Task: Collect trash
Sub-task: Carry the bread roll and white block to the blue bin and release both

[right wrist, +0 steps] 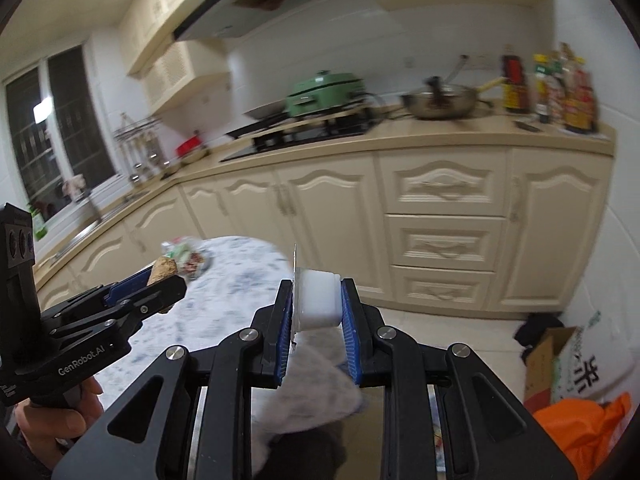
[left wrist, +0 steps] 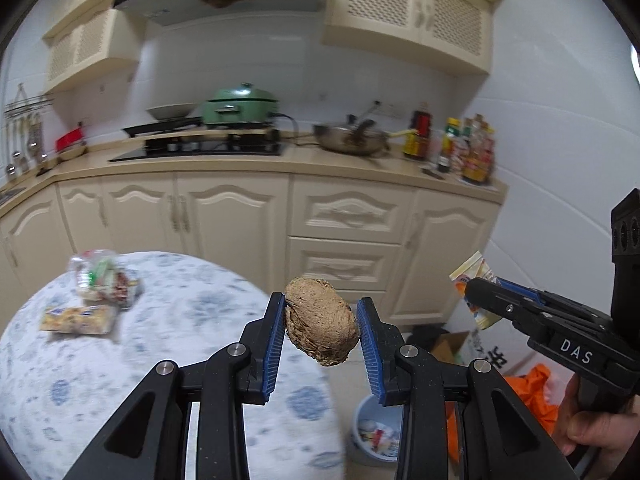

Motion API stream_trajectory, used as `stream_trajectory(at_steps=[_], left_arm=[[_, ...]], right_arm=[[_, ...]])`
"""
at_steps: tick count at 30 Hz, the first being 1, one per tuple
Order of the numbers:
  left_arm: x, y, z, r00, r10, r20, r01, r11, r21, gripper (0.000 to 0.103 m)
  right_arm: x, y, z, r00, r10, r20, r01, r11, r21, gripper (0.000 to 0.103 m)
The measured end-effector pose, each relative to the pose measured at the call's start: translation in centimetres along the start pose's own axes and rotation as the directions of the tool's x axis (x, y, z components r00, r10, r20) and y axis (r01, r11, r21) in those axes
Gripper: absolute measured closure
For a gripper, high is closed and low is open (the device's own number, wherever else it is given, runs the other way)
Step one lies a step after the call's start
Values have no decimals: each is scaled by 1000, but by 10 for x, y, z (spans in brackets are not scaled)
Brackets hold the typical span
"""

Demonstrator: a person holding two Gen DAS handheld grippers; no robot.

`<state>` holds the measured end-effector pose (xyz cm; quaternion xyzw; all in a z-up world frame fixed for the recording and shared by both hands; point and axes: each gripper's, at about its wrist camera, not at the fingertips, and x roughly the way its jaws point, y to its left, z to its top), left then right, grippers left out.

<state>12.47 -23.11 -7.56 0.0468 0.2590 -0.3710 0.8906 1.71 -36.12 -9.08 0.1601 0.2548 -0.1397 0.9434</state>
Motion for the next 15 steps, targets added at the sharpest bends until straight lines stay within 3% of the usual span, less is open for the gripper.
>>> stream_trajectory(at_steps=[8, 15], left_arm=[[73, -54, 0, 990, -106, -91, 110, 993, 41, 71], [153, -89, 0, 966, -154, -208, 172, 983, 67, 71]], right_arm=[[-10, -85, -25, 990, -137, -41, 141, 984, 113, 80], [0, -151, -55, 974, -197, -113, 217, 953, 209, 80]])
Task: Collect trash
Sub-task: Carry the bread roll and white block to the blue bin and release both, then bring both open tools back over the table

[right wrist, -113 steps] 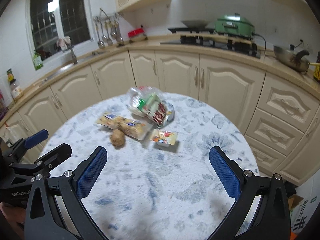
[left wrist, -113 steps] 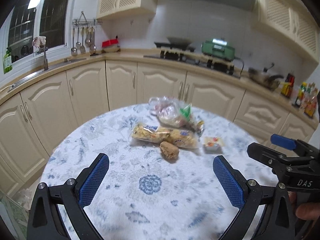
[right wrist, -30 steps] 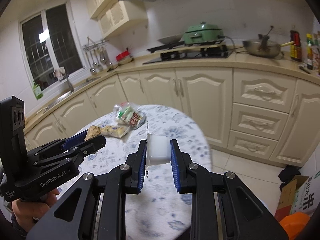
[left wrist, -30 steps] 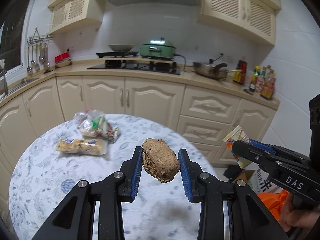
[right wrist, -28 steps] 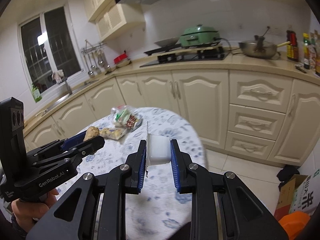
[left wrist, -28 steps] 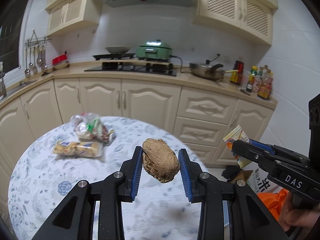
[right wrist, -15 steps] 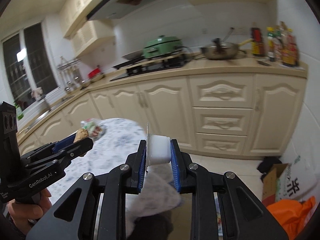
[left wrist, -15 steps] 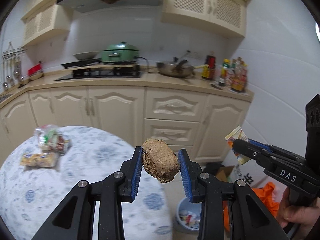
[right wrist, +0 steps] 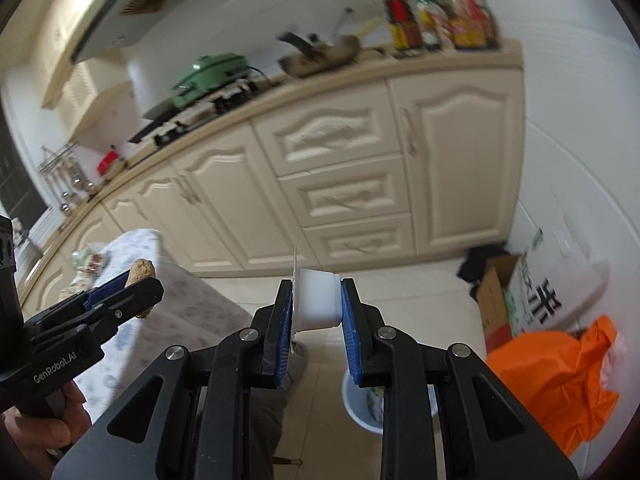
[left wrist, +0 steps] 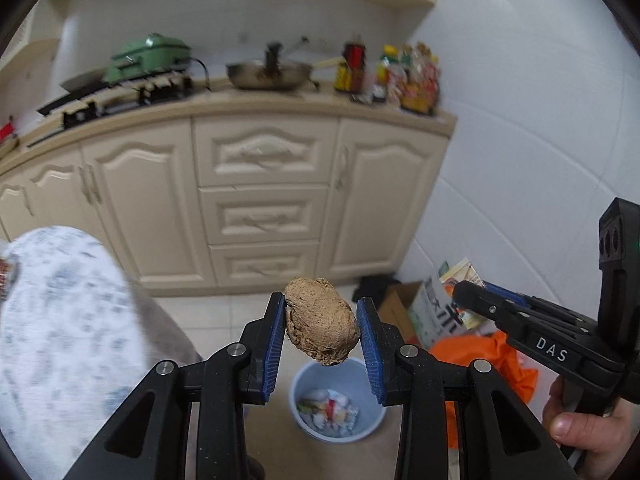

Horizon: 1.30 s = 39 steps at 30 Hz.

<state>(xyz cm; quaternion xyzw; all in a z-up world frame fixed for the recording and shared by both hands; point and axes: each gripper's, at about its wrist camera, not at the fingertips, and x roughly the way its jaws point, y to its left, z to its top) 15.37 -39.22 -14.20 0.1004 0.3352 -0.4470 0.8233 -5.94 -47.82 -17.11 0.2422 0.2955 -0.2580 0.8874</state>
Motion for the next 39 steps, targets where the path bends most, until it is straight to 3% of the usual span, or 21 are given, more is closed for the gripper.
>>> stream_trajectory(at_steps=[11, 19, 25, 27, 28, 29, 30, 33, 35, 36, 37, 39], left_arm=[[142, -20, 26, 981, -47, -187, 51, 999, 14, 71], [234, -27, 28, 949, -77, -306, 80, 997, -2, 71], [293, -27, 23, 909, -86, -407, 87, 996, -17, 70], [306, -27, 22, 900, -81, -429, 84, 996, -11, 64], [310, -27, 23, 899, -75, -431, 80, 997, -8, 59], [313, -27, 23, 900, -67, -432, 71, 997, -5, 46], [317, -26, 24, 902, -55, -429, 59, 998, -5, 34], [319, -25, 24, 910, -20, -415, 21, 1000, -1, 13], [316, -25, 22, 916, 12, -401, -11, 1000, 6, 8], [317, -26, 24, 918, 32, -396, -30, 999, 10, 7], [313, -27, 22, 919, 46, -391, -44, 999, 12, 7], [310, -30, 24, 925, 69, -373, -69, 998, 15, 5]], right_arm=[[58, -65, -22, 992, -55, -115, 64, 995, 81, 80], [95, -89, -34, 981, -64, -182, 85, 990, 111, 80], [115, -103, -42, 972, -78, -223, 109, 985, 131, 77], [122, -109, -46, 967, -76, -244, 112, 984, 140, 77], [124, -110, -47, 966, -75, -249, 114, 983, 145, 74], [126, -111, -49, 964, -73, -255, 114, 982, 152, 72], [127, -112, -50, 963, -73, -258, 117, 981, 156, 64], [126, -114, -54, 964, -74, -256, 121, 977, 174, 43], [124, -114, -54, 963, -89, -253, 136, 975, 176, 23], [124, -113, -54, 962, -100, -253, 147, 973, 177, 7], [122, -114, -54, 962, -112, -248, 160, 971, 180, 0], [117, -114, -52, 966, -120, -229, 166, 966, 196, 0]])
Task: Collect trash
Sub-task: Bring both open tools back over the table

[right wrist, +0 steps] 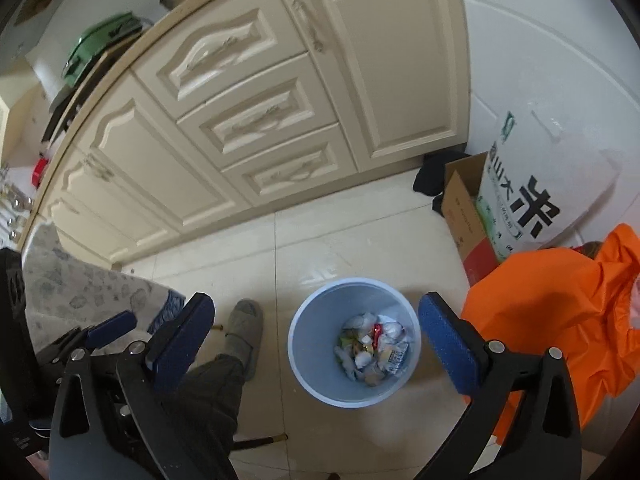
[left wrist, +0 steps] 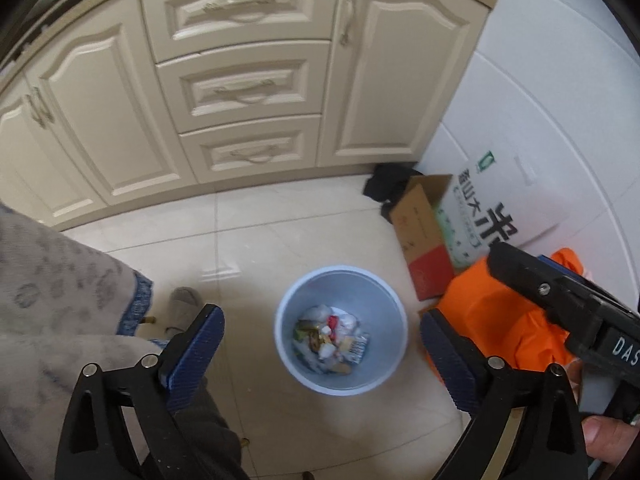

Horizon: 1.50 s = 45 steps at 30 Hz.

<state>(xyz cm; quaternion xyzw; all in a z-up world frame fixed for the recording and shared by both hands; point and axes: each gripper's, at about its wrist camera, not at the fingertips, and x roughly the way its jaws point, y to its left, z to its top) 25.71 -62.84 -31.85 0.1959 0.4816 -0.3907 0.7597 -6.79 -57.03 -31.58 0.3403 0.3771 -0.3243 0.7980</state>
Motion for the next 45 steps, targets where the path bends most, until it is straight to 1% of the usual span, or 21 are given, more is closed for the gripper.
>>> stream_trajectory(at_steps=[3, 7, 8, 12, 16, 21, 24, 28, 30, 33, 37, 38, 40, 43, 45], left_arm=[[-12, -6, -4, 999, 0, 37, 0, 1000, 4, 3], [-40, -13, -23, 997, 3, 82, -4, 1000, 14, 3], [-51, -9, -31, 996, -1, 90, 0, 1000, 12, 3], [-83, -3, -48, 991, -9, 130, 9, 1000, 5, 3], [-120, 5, -61, 981, -16, 192, 16, 1000, -1, 3], [-170, 16, -83, 963, -15, 269, 18, 1000, -9, 1], [-199, 24, -99, 950, -7, 314, 12, 1000, -14, 1], [-250, 43, -125, 932, 2, 363, 11, 999, -33, 1], [-272, 51, -138, 924, 13, 383, 4, 999, -43, 1], [-304, 65, -157, 908, 34, 419, -8, 998, -64, 1], [-348, 85, -187, 879, 80, 469, -36, 994, -102, 1], [-358, 90, -195, 871, 96, 482, -47, 993, -112, 1], [-380, 101, -215, 848, 134, 514, -74, 988, -134, 1], [-407, 119, -250, 817, 202, 540, -126, 977, -174, 1], [-422, 128, -270, 805, 225, 549, -135, 970, -201, 1]], right_arm=[[-8, 1, 1, 1000, -30, 10, 29, 1000, 6, 0], [-18, 7, 1, 999, -38, 12, 38, 999, -1, 0], [-22, 9, 1, 999, -39, 16, 40, 999, -6, 0], [-35, 21, -1, 999, -34, 28, 35, 999, -21, 0], [-53, 36, -2, 998, -20, 56, 23, 999, -42, 0], [-74, 55, -3, 996, -8, 87, 14, 997, -71, 0], [-88, 68, -4, 994, 0, 107, 10, 996, -91, 0], [-105, 87, -4, 991, 12, 132, 4, 993, -120, 0], [-115, 101, -4, 989, 26, 145, -5, 990, -143, 0], [-129, 125, -6, 986, 48, 162, -17, 982, -186, 0], [-145, 163, -10, 979, 97, 178, -49, 965, -256, 0], [-148, 173, -11, 977, 109, 181, -57, 961, -272, 0], [-154, 196, -15, 973, 141, 185, -78, 947, -310, 0], [-161, 223, -22, 964, 190, 186, -114, 927, -356, 0], [-165, 246, -27, 957, 223, 184, -138, 911, -390, 0]])
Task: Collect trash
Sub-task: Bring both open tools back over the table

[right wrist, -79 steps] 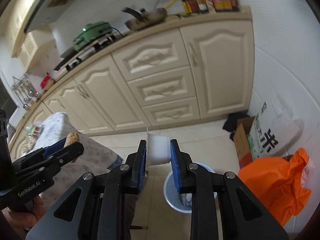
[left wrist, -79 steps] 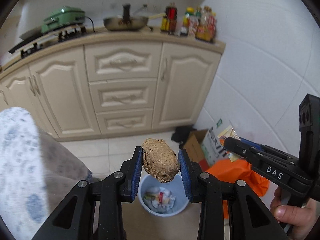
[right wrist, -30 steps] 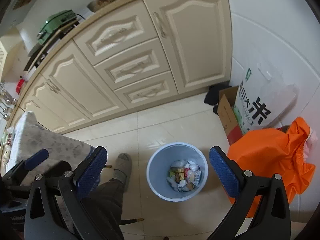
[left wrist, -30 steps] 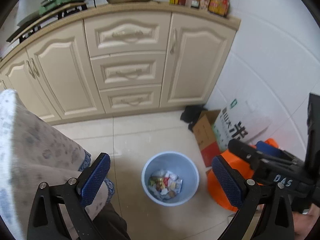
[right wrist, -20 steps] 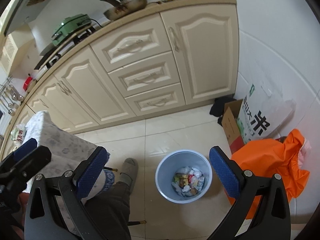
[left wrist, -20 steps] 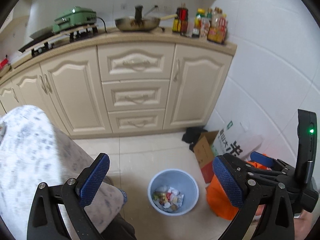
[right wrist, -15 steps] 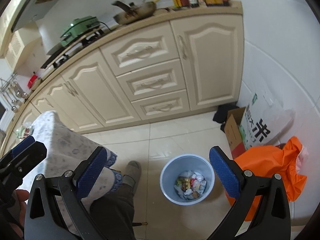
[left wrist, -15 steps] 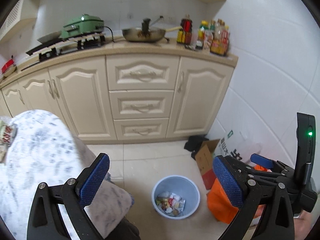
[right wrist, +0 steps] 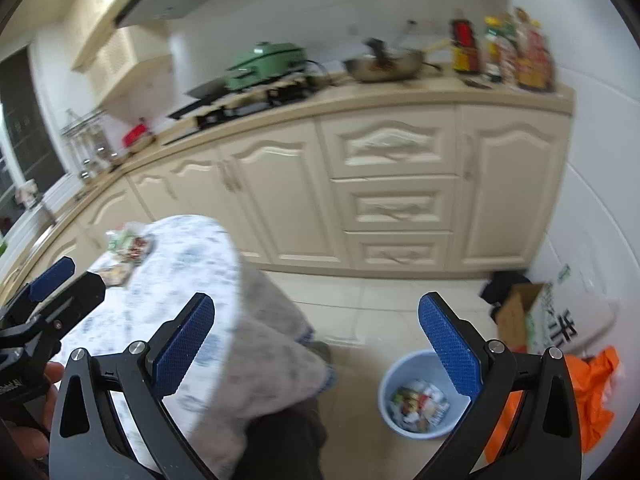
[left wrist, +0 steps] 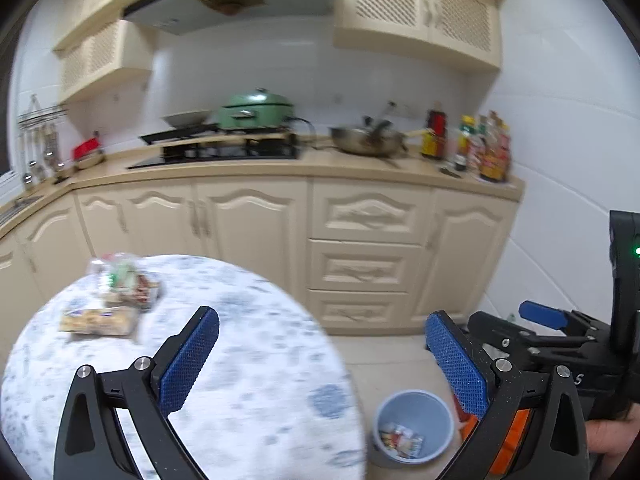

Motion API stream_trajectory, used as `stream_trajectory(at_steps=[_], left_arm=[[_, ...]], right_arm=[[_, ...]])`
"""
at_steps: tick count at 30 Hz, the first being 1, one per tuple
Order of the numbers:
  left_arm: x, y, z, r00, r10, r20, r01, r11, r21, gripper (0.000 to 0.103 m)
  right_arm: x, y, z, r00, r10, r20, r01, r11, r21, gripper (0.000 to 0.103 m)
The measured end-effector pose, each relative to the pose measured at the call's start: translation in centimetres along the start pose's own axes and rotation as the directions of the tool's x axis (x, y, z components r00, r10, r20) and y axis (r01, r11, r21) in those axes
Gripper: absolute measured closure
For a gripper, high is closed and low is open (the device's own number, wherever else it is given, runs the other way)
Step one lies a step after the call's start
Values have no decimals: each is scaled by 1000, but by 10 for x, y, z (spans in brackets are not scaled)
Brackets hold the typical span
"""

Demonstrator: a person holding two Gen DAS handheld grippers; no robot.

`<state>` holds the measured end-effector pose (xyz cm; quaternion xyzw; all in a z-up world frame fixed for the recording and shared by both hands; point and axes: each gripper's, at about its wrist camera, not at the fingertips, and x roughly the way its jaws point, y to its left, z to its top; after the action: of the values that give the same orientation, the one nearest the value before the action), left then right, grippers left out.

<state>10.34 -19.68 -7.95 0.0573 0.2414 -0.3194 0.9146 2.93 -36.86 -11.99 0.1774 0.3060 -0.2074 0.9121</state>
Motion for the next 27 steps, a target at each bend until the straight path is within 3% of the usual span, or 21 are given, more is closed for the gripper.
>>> stream_trajectory(at_steps=[8, 16, 27], left_arm=[[-80, 51, -20, 990, 132, 56, -128, 989, -68, 1], [-136, 86, -42, 965, 248, 85, -234, 961, -146, 1], [-129, 128, -47, 939, 337, 66, -312, 917, -248, 1]], right_arm=[[9, 89, 9, 992, 129, 2, -128, 985, -117, 0], [22, 167, 8, 969, 244, -29, -244, 939, -244, 0], [58, 231, 3, 944, 316, -92, -328, 890, -316, 0]])
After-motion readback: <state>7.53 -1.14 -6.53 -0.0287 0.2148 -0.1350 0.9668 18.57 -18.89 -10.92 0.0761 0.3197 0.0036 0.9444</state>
